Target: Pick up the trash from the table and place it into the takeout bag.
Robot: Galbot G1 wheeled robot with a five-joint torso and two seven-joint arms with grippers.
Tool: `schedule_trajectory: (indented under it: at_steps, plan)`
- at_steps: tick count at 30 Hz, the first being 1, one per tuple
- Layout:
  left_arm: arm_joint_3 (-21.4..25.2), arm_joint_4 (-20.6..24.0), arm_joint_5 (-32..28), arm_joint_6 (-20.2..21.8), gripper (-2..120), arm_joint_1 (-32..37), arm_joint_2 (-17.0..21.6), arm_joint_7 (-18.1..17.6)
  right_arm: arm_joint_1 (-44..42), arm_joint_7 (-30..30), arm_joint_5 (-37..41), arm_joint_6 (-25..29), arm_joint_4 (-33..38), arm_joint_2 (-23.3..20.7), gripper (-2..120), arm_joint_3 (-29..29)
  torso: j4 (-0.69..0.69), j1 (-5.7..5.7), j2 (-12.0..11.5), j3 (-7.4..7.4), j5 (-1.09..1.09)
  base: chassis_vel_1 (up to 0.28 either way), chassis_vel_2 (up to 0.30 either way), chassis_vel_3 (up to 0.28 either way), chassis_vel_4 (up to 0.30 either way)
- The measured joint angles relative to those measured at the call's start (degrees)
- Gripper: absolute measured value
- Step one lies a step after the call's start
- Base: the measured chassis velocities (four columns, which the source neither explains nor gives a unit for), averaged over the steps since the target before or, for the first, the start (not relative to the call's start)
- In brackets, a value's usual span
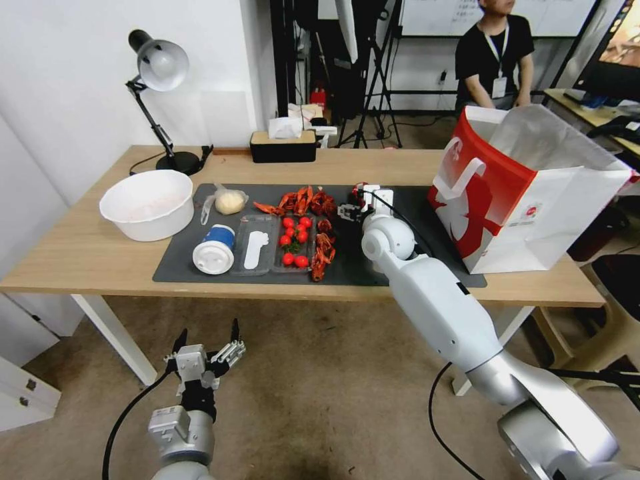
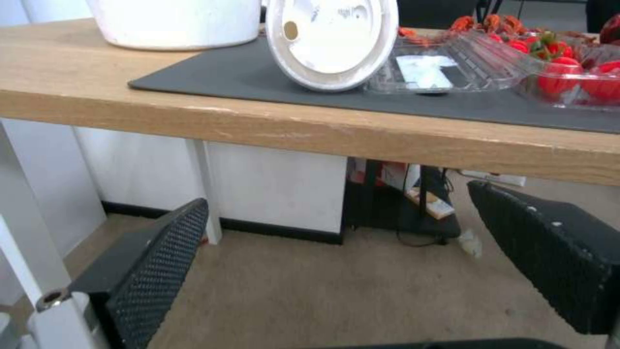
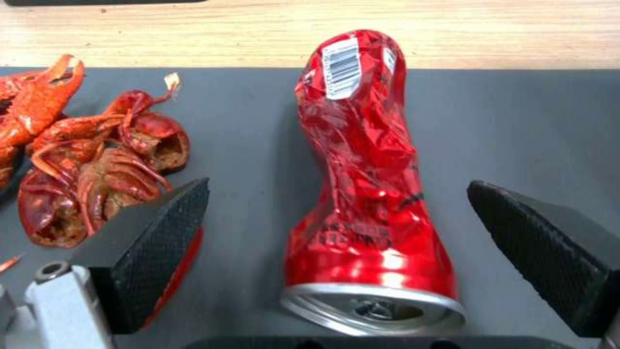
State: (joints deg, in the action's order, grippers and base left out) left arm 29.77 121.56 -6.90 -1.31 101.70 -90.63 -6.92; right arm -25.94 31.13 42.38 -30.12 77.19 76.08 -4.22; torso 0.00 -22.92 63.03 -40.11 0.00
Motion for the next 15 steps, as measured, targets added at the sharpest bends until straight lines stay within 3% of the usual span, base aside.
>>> schedule_trajectory:
  at_steps: [7, 15]
  plan:
    - [0.0, -0.03, -0.19, -0.21, 100, 0.02, 0.33, -0.07, -1.29, 1.74, -0.32, -0.35, 0.96, 0.05, 87, 0.29, -0.01, 0.0, 0.0, 0.0, 0.0, 0.0, 0.0, 0.0, 0.0]
    - [0.0, -0.67, 0.16, -0.57, 100, 0.03, 0.66, -0.19, -2.78, 1.76, -0.66, 1.5, 1.6, -0.7, 57, 0.49, 0.0, 0.0, 0.0, 0.0, 0.01, 0.0, 0.0, 0.0, 0.0]
